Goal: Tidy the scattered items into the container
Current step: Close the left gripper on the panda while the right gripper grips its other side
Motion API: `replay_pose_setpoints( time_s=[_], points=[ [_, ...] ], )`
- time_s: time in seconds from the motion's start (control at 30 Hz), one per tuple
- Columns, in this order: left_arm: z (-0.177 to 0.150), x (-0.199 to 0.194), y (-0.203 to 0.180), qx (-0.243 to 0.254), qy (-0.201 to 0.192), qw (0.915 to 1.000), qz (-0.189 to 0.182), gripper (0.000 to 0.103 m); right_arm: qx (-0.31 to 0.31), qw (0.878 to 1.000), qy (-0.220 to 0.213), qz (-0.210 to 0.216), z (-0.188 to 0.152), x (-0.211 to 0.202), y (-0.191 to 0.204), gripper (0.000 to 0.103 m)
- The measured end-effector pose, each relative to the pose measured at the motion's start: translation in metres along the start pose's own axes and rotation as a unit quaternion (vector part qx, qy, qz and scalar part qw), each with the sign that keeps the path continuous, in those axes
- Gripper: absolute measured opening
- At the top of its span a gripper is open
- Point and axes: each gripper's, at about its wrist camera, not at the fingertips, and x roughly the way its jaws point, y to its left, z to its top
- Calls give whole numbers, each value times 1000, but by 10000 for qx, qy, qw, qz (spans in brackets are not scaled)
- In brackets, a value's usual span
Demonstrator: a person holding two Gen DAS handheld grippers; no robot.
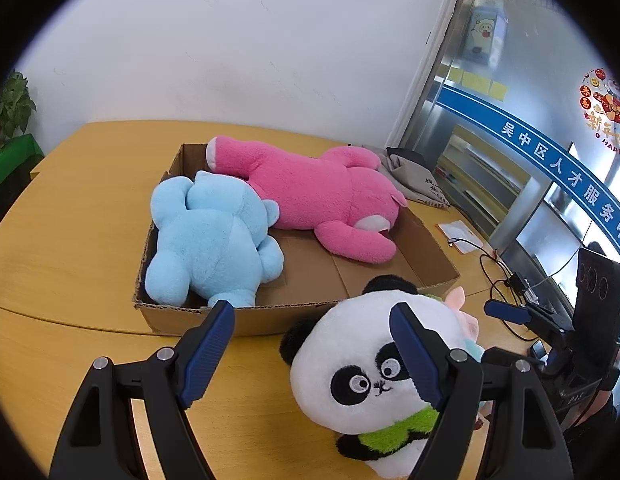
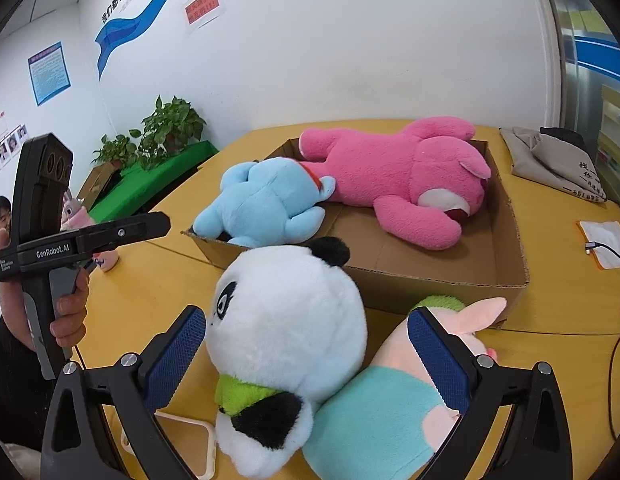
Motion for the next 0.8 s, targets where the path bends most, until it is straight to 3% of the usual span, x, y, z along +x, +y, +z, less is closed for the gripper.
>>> replay_pose_setpoints(
  time_s=[0.4, 0.6, 0.73, 0.8],
  points=[
    [-7, 18, 6, -71, 258, 9996, -97, 80, -483, 9979, 375, -233, -14, 28, 26, 103],
    [-17, 58, 7, -134, 788, 9965, -238, 80, -612, 9954, 622, -396, -21, 56, 34, 103],
    [-25, 73, 12, -456, 897, 9938, -482, 80, -724, 9927, 715, -650, -27, 66, 35, 103],
    [-27, 72, 16, -583, 929, 9926, -528, 80, -606, 9938, 737, -574, -28, 64, 28, 103]
  ],
)
